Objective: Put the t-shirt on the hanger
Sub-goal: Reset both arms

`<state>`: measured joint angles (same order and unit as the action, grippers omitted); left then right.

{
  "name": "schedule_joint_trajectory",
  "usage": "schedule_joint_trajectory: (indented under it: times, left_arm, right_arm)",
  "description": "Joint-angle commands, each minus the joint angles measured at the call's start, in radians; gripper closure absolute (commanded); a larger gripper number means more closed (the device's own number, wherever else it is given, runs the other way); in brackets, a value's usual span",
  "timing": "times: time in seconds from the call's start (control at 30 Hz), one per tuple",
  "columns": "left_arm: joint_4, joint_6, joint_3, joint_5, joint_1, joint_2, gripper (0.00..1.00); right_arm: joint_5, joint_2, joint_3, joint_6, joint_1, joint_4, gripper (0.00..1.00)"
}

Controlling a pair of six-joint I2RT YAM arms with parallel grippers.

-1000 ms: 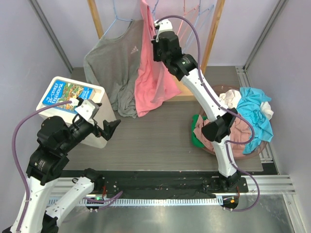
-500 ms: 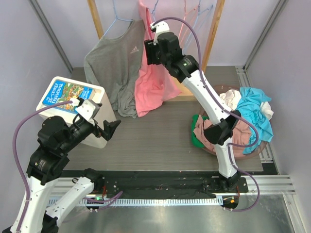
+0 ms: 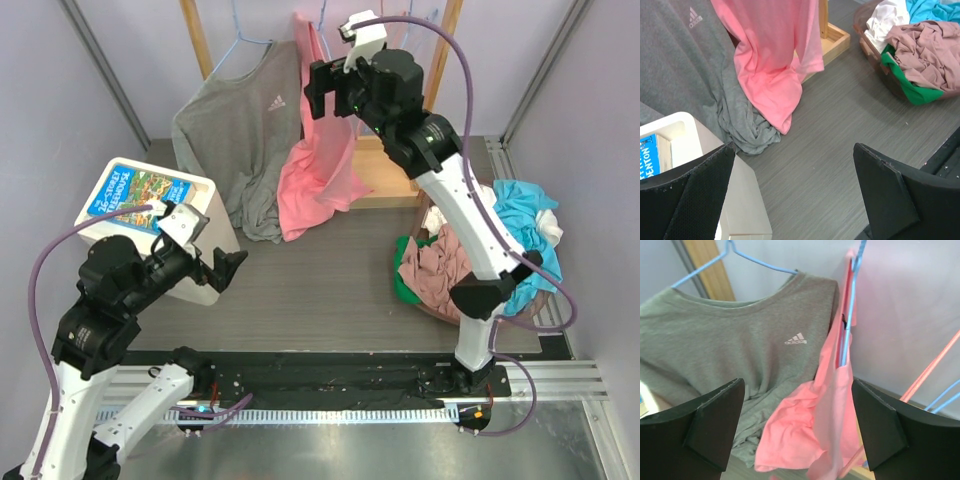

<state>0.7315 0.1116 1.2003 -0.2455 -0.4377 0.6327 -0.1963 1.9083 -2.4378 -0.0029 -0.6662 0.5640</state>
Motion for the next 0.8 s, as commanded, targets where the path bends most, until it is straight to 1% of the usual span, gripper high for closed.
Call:
schedule_joint_trajectory:
  times: [0.0,0.1,0.13,0.23,0.27,0.3,0.33,0.37,0.4,0.43,0.47,0.5,0.57,0.6,0.67,0.7,0.77]
  left_arm:
    - [0.106,-0.039,0.093,0.031,0.019,0.061,0.00]
    - [0.182,-0.072,0.136,0.008,0.051,0.111,0.00]
    - [0.203,-0.076,0.146,-0.011,0.059,0.137,0.00]
    - [0.301,-0.093,0.192,-0.066,0.094,0.185,0.00]
    - [0.353,-0.090,0.206,-0.075,0.109,0.214,0.00]
    - [0.379,-0.083,0.226,-0.069,0.114,0.232,0.00]
    - [0.405,-0.087,0.266,-0.046,0.119,0.251,0.00]
    - [0.446,-0.098,0.287,-0.008,0.132,0.284,0.00]
    - [0.463,-0.107,0.300,0.046,0.145,0.295,0.00]
    - [0.477,-0.107,0.323,0.067,0.161,0.301,0.00]
    - [0.505,-0.107,0.327,0.087,0.186,0.309,0.00]
    - [0.516,-0.153,0.331,0.127,0.195,0.311,0.00]
    - [0.532,-0.161,0.317,0.134,0.235,0.303,0.00]
    - [0.531,-0.164,0.305,0.133,0.253,0.279,0.00]
    - [0.520,-0.165,0.273,0.135,0.293,0.248,0.00]
    - [0.519,-0.165,0.266,0.138,0.307,0.224,0.00]
    - [0.523,-0.165,0.246,0.138,0.339,0.203,0.00]
  right_arm:
    - [0.138,-0.204,0.068,-0.005,-0.009,-0.065,0.02]
    - [0.169,-0.293,0.178,-0.008,-0.009,-0.065,0.00]
    - [0.170,-0.355,0.237,-0.019,-0.009,-0.064,0.00]
    - [0.144,-0.443,0.340,-0.049,-0.007,-0.021,0.00]
    - [0.133,-0.500,0.365,-0.054,-0.009,-0.004,0.00]
    - [0.127,-0.531,0.394,-0.058,-0.009,0.011,0.00]
    - [0.115,-0.563,0.464,-0.066,-0.009,0.040,0.00]
    - [0.110,-0.642,0.506,-0.077,-0.007,0.049,0.00]
    - [0.101,-0.678,0.551,-0.081,-0.007,0.056,0.00]
    - [0.089,-0.721,0.633,-0.085,-0.007,0.066,0.00]
    - [0.063,-0.786,0.673,-0.082,-0.004,0.071,0.00]
    - [0.063,-0.825,0.753,-0.080,0.023,0.085,0.00]
    - [0.077,-0.921,0.828,-0.065,0.060,0.094,0.00]
    - [0.089,-0.949,0.892,-0.069,0.082,0.103,0.00]
    - [0.092,-1.008,0.957,-0.075,0.118,0.123,0.00]
    - [0.100,-1.061,1.015,-0.075,0.129,0.126,0.00]
    - [0.113,-1.107,1.063,-0.072,0.158,0.149,0.00]
